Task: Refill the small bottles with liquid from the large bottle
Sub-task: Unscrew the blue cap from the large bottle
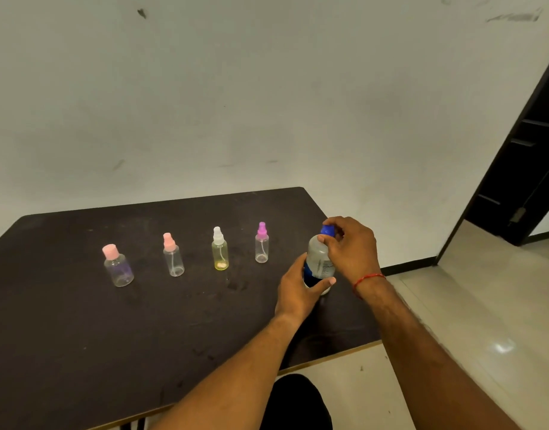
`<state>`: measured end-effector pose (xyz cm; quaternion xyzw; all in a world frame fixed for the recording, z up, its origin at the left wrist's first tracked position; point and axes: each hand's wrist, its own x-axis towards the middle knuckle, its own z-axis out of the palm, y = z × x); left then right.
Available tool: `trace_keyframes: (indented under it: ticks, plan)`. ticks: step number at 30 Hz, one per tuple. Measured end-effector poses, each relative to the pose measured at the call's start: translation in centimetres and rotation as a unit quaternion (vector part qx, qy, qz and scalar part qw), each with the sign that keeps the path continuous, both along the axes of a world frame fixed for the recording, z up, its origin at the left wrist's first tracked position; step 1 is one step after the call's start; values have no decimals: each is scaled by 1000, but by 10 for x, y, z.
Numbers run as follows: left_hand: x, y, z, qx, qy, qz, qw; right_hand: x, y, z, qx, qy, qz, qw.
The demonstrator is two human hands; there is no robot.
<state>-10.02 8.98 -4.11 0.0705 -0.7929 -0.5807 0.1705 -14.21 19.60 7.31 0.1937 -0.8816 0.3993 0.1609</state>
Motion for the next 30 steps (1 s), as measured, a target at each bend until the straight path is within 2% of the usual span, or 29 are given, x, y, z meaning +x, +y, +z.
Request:
trace_keyframes:
  ticks: [7, 14, 22, 27, 30]
  plan:
    - [1, -1, 0, -1, 12, -2, 1000, -6, 4, 5, -26, -57, 85, 994]
    - [2, 0, 3, -11, -2, -4, 1000, -5, -2, 5, -9, -24, 7, 1000]
    - [4, -2, 5, -21, -11, -5, 1000, -2, 1, 7, -31, -66, 74, 995]
    - [4, -1, 6, -20, -15, -6, 1000, -1, -1, 7, -7, -40, 2, 999]
    - [5, 0, 6, -22, -10, -3, 1000, -3, 0, 9, -2, -26, 24, 999]
